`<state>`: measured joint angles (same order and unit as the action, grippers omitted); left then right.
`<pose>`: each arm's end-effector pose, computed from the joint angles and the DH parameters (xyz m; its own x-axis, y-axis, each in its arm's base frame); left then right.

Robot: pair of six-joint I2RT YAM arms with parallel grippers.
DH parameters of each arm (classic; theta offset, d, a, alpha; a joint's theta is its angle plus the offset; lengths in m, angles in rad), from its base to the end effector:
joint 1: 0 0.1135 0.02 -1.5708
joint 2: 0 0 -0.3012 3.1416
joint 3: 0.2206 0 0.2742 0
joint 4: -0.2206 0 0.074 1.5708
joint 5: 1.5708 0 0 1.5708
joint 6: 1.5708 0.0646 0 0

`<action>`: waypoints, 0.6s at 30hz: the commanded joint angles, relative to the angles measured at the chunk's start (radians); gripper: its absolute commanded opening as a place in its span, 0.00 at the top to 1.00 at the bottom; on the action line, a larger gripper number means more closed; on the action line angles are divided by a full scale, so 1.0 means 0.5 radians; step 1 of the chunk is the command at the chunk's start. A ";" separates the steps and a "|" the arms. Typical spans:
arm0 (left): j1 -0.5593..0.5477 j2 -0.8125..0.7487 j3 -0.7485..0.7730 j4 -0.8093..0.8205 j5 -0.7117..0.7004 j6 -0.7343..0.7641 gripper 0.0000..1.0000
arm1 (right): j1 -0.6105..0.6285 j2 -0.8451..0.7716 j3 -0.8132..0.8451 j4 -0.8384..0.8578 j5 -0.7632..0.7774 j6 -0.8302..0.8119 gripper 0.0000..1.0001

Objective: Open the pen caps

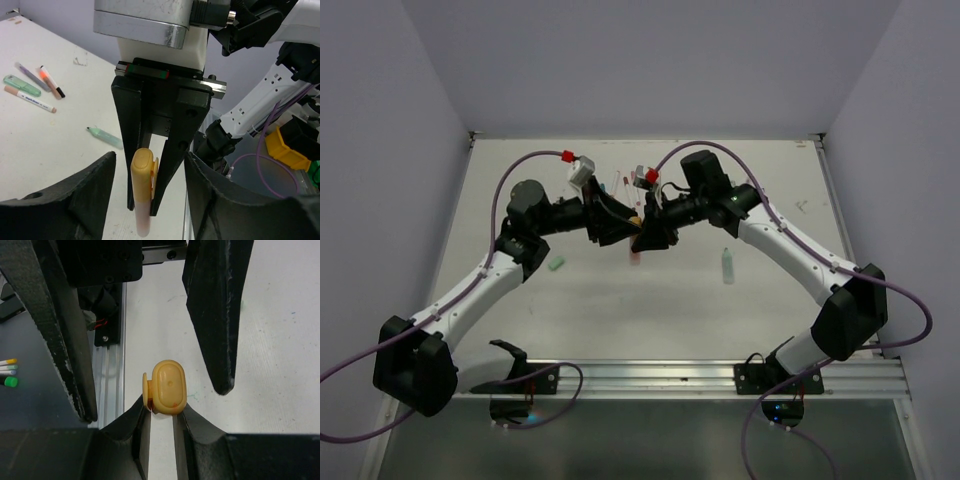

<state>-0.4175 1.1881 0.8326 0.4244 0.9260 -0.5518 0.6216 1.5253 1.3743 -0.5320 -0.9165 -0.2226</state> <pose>0.2458 -0.1655 0.3638 -0.4562 -0.1423 -0.8784 0.8612 0.1779 -0.4761 0.2691 0.2558 0.3619 -0.3117 -0.3886 -0.8671 -0.9469 0.0519 0.3172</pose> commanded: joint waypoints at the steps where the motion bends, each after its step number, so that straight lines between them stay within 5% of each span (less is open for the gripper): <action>1: -0.045 0.023 0.090 0.001 -0.051 0.061 0.42 | 0.005 -0.001 0.077 -0.025 -0.072 -0.033 1.00; 18: -0.058 0.020 0.044 -0.054 -0.076 0.103 0.68 | 0.005 -0.026 0.049 0.036 -0.137 -0.015 1.00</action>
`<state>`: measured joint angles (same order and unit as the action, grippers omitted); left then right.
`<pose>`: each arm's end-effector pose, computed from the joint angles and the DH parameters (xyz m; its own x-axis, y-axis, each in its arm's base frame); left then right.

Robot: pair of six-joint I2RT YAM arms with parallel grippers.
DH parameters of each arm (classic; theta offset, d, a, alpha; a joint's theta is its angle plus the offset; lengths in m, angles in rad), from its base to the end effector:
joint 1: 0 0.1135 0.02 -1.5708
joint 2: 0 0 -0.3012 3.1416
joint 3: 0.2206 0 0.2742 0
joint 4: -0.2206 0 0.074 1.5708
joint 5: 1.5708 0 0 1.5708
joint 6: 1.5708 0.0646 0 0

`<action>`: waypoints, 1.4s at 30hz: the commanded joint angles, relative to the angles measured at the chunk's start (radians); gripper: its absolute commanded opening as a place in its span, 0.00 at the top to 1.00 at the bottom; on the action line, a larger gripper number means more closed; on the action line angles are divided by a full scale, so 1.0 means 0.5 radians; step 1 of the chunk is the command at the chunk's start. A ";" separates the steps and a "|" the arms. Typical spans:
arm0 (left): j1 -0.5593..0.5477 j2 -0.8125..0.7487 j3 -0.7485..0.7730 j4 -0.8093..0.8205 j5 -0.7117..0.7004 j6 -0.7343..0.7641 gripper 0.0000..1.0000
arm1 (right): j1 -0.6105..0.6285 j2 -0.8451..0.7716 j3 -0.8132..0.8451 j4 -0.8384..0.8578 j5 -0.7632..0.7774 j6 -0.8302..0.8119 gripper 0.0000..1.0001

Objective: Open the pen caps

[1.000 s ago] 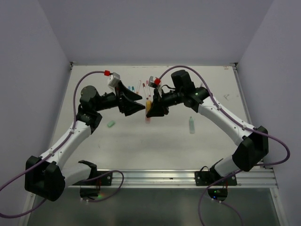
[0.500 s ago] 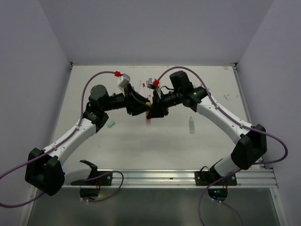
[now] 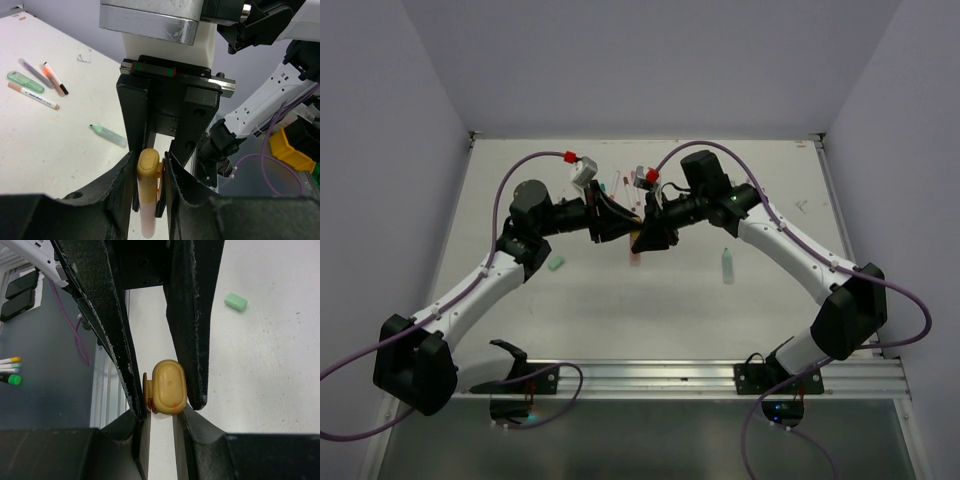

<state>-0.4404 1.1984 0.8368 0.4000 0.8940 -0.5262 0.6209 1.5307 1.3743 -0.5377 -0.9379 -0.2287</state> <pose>0.2465 -0.1719 0.3599 -0.4580 -0.1319 -0.8791 0.8577 0.1945 -0.4760 0.2689 0.2563 0.3603 -0.3145 -0.3898 -0.8656 -0.9441 0.0330 0.3281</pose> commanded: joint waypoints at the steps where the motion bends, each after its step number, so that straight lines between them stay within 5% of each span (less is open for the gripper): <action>1: -0.012 -0.001 0.035 0.001 -0.009 0.049 0.69 | 0.007 -0.033 0.046 0.048 -0.097 0.000 1.00; 6: -0.027 0.008 0.035 0.007 0.016 0.046 0.74 | 0.007 -0.033 0.037 0.087 -0.100 0.031 1.00; 11: -0.040 -0.013 0.005 0.019 0.013 0.052 1.00 | 0.007 -0.052 -0.003 0.167 -0.091 0.074 1.00; 14: -0.040 -0.074 -0.044 0.098 -0.039 0.025 1.00 | 0.007 -0.113 -0.110 0.317 -0.073 0.178 0.98; 16: -0.040 -0.114 -0.093 0.160 -0.122 0.000 1.00 | 0.007 -0.171 -0.229 0.458 -0.072 0.221 0.84; 24: -0.040 -0.246 -0.302 0.605 -0.401 -0.257 1.00 | 0.007 -0.315 -0.549 0.946 -0.146 0.549 0.65; 31: -0.040 -0.268 -0.385 0.801 -0.472 -0.362 1.00 | 0.007 -0.309 -0.632 1.280 -0.226 0.718 0.61; 36: -0.040 -0.274 -0.416 0.854 -0.469 -0.395 1.00 | 0.010 -0.273 -0.641 1.477 -0.256 0.859 0.64; 42: -0.040 -0.274 -0.425 0.955 -0.551 -0.432 1.00 | 0.007 -0.245 -0.644 1.502 -0.296 0.887 1.00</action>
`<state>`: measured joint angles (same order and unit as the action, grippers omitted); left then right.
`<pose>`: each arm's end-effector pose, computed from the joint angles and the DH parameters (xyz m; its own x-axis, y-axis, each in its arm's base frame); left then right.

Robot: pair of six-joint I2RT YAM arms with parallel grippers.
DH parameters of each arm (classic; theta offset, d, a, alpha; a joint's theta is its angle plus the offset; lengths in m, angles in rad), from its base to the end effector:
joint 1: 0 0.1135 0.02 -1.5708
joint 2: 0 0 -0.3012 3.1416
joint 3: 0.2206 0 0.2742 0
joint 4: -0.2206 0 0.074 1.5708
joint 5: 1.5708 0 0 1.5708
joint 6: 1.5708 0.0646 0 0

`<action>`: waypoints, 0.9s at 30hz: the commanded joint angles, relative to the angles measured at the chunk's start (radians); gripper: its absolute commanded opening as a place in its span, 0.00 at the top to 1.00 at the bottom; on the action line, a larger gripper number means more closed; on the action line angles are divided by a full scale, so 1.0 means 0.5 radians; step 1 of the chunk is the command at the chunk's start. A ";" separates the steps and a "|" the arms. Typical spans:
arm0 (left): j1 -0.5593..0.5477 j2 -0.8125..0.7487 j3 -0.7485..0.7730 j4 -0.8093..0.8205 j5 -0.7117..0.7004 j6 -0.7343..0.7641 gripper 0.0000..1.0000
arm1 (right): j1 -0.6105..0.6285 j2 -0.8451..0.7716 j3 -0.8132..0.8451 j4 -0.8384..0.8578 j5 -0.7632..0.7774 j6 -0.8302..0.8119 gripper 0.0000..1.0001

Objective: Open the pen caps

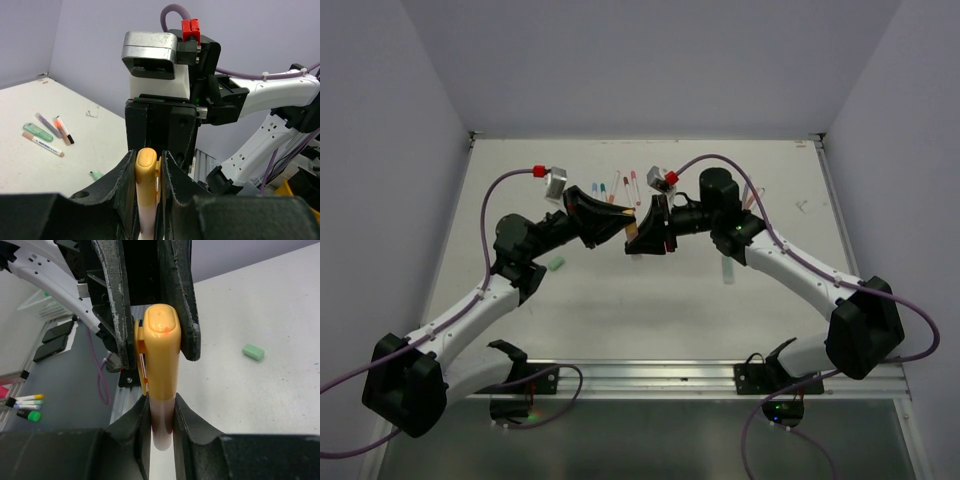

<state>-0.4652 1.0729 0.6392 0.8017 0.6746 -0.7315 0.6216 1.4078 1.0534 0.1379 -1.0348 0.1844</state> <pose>0.2145 -0.1528 0.3649 -0.3427 -0.4117 -0.8444 0.8631 0.2170 -0.4560 0.2500 0.2474 0.3511 -0.3514 -0.1365 -0.9262 -0.9314 -0.0496 0.3606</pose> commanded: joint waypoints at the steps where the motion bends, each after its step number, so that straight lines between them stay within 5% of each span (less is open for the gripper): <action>1: 0.010 -0.026 -0.033 0.194 -0.143 -0.022 1.00 | 0.005 -0.008 -0.030 0.142 -0.100 0.064 1.00; 16: 0.090 0.106 0.191 0.642 -0.515 0.009 1.00 | 0.005 -0.094 -0.367 -0.168 -0.173 -0.108 1.00; 27: 0.096 -0.035 0.173 0.664 -1.008 0.119 1.00 | 0.008 -0.082 -0.607 -0.199 -0.170 -0.111 1.00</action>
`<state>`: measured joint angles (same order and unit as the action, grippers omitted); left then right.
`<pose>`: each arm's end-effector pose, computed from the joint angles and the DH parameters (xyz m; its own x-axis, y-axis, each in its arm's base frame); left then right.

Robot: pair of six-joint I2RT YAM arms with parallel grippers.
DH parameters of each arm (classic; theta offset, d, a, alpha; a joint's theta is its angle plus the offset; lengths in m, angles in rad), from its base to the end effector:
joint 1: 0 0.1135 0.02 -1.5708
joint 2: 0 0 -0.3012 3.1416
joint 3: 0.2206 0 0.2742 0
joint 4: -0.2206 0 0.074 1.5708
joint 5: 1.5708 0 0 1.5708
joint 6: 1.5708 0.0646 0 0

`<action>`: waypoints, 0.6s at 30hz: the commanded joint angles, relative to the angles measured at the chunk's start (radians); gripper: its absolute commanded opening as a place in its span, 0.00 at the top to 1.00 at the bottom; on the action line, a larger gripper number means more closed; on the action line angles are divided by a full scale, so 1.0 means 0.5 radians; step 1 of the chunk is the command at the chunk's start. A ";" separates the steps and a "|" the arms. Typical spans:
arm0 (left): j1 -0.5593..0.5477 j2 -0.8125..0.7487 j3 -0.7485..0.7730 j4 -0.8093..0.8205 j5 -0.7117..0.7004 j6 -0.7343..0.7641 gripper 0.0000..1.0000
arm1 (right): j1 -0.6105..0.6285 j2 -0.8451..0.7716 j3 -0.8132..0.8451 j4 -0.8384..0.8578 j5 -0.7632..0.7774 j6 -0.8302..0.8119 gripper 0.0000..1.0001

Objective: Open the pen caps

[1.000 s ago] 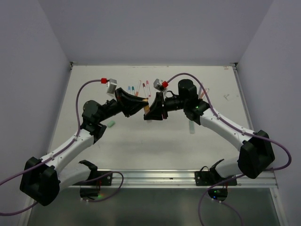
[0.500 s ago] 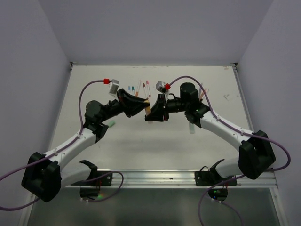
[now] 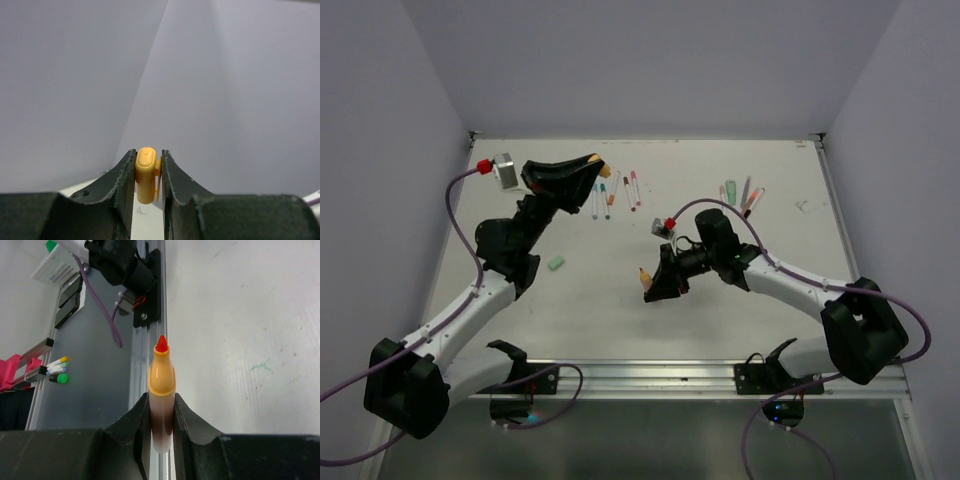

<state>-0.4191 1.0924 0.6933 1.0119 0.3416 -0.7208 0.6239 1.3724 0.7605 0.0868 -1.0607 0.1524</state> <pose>0.2301 -0.1262 0.4098 -0.0236 -0.6703 -0.7417 0.8229 0.4084 -0.3951 0.2150 0.2242 0.2513 -0.5385 -0.2963 -0.7888 -0.8259 0.0001 0.5638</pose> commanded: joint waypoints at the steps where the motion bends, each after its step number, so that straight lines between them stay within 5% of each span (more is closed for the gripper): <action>1: 0.007 -0.074 0.086 0.231 -0.337 0.107 1.00 | 0.004 -0.017 -0.021 -0.109 -0.103 -0.056 1.00; 6: 0.025 -0.077 0.199 -0.252 -0.186 0.174 1.00 | -0.011 -0.076 0.046 -0.284 0.221 -0.081 1.00; 12: 0.031 -0.102 0.328 -1.579 -0.201 0.450 1.00 | -0.131 -0.048 0.154 -0.596 0.967 0.051 1.00; 18: 0.031 0.091 0.463 -2.553 -0.410 0.619 0.93 | -0.192 0.001 0.267 -0.891 1.679 0.073 0.98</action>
<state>-0.4122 1.0897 0.8726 0.1307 0.2073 -0.4931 0.5320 1.3651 0.8242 -0.2432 -0.4736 0.1753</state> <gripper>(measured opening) 0.261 0.216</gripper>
